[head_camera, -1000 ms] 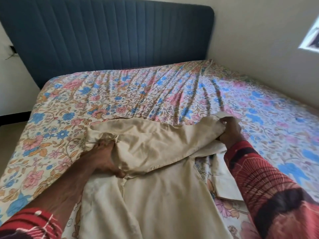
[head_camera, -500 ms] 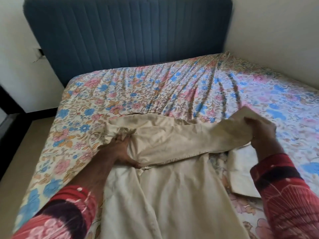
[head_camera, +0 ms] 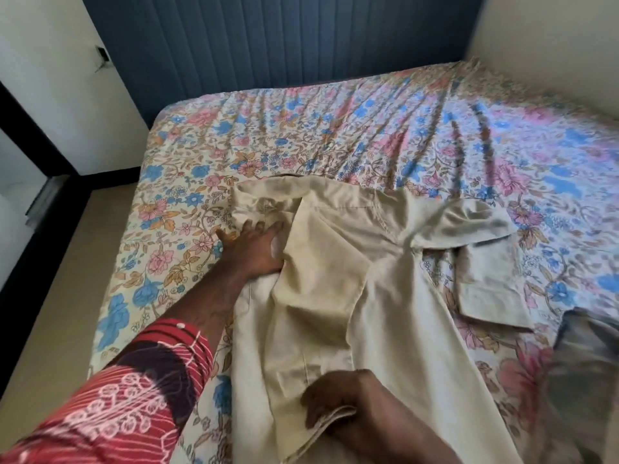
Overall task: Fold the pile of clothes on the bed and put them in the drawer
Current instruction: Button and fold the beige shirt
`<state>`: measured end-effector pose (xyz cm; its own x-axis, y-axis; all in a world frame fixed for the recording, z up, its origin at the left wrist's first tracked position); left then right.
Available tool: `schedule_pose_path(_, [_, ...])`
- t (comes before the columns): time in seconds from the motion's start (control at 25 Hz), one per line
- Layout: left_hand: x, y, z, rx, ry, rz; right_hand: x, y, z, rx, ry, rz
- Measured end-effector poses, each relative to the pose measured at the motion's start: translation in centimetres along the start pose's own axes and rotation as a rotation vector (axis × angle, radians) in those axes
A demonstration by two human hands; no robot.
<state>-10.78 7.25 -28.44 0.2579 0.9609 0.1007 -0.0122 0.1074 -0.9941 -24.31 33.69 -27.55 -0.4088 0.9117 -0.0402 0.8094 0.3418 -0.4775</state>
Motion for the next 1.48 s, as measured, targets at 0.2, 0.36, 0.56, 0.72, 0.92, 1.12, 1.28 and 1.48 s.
schedule_pose_path(0.2, [1.8,-0.7,0.4,0.095,-0.004,0.050,1.7,-1.1,-4.5,0.463,-0.264,0.242])
schedule_pose_path(0.36, [4.1,-1.9,0.7,0.121,0.020,0.180,4.4,4.5,-5.4,0.533,-0.426,0.043])
schedule_pose_path(0.56, [10.2,-3.7,1.3,0.252,-0.018,0.509,6.6,7.5,-2.0,0.518,-0.322,-0.048])
schedule_pose_path(0.72, [15.6,-0.2,0.9,0.409,-0.201,0.379,7.2,8.0,-2.0,0.518,-0.291,-0.029])
schedule_pose_path(0.92, [24.0,3.5,1.6,0.572,-0.372,0.162,7.1,7.7,-1.9,0.542,-0.273,0.014])
schedule_pose_path(1.12, [29.2,5.5,0.6,0.947,-0.494,0.081,7.8,7.0,-3.6,0.488,-0.307,0.105])
schedule_pose_path(1.28, [32.5,6.4,1.0,1.037,-0.498,-0.010,9.9,8.3,-4.6,0.546,-0.350,0.018])
schedule_pose_path(1.48, [33.4,4.3,1.2,0.697,-0.412,0.129,10.7,7.0,-4.6,0.425,-0.220,-0.007])
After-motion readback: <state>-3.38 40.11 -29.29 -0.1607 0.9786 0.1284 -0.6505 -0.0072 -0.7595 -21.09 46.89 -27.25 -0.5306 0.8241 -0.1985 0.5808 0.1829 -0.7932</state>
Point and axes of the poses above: each hand's wrist, its own x-axis away from the middle knuckle, its own y-axis out of the palm, z = x × y, the point moved 9 cm from there along -x, towards the middle knuckle, and after that the axes turned 5 degrees about z, right-handed, at the moved point
